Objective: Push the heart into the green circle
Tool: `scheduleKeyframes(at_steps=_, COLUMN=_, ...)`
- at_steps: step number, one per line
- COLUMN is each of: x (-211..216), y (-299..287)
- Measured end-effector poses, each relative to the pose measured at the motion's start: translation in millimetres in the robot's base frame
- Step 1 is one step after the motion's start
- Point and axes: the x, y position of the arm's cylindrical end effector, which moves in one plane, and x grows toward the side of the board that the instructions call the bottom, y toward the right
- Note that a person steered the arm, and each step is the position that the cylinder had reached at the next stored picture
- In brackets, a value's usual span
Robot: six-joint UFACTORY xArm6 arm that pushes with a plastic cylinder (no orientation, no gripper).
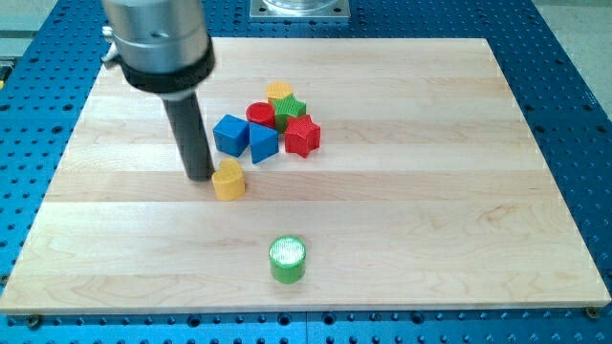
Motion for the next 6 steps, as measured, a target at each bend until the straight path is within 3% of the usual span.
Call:
scheduleKeyframes(at_steps=1, x=-22.4, y=-53.0)
scheduleKeyframes(at_steps=2, x=-18.2, y=-88.4)
scheduleKeyframes(at_steps=4, x=18.6, y=56.2)
scheduleKeyframes(at_steps=5, x=76.8, y=83.1)
scheduleKeyframes(at_steps=6, x=71.4, y=86.4)
